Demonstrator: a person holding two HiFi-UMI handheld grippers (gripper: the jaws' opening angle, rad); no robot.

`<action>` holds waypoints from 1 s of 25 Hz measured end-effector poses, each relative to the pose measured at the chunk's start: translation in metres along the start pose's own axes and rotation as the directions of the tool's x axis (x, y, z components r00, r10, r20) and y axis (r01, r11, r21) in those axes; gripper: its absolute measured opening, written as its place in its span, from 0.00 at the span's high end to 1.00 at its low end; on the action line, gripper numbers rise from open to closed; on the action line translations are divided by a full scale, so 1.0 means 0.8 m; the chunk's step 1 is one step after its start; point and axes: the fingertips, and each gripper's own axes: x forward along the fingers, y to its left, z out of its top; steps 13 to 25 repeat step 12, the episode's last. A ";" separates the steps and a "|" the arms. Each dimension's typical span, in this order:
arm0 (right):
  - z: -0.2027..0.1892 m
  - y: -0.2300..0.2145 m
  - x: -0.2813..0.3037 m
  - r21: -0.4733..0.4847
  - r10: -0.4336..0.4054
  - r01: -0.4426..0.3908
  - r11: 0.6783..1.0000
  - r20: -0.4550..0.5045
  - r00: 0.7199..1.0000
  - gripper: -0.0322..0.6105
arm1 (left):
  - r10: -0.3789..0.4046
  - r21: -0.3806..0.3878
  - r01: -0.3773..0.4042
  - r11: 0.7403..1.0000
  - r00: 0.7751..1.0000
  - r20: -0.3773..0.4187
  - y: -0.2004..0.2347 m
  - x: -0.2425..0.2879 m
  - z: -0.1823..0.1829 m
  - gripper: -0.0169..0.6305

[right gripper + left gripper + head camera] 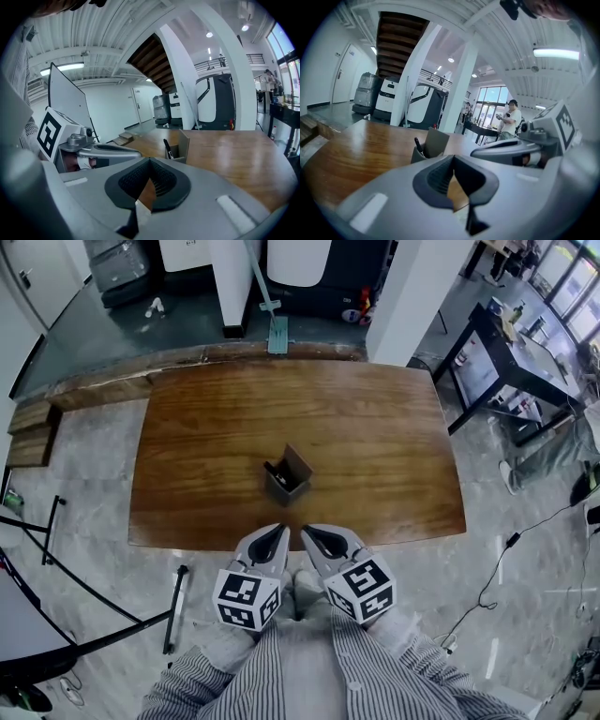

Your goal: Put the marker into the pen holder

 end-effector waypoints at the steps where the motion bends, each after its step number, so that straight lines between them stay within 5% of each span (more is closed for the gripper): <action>1: 0.000 0.000 -0.001 -0.006 -0.004 0.004 1.000 -0.001 1.000 0.95 | -0.004 0.000 0.004 1.000 1.000 0.001 -0.001 0.000 0.000 0.96; 25: 0.005 -0.008 -0.007 -0.002 -0.026 0.026 1.000 0.013 1.000 0.95 | -0.039 -0.019 0.039 0.999 0.999 -0.017 -0.015 0.006 -0.003 0.96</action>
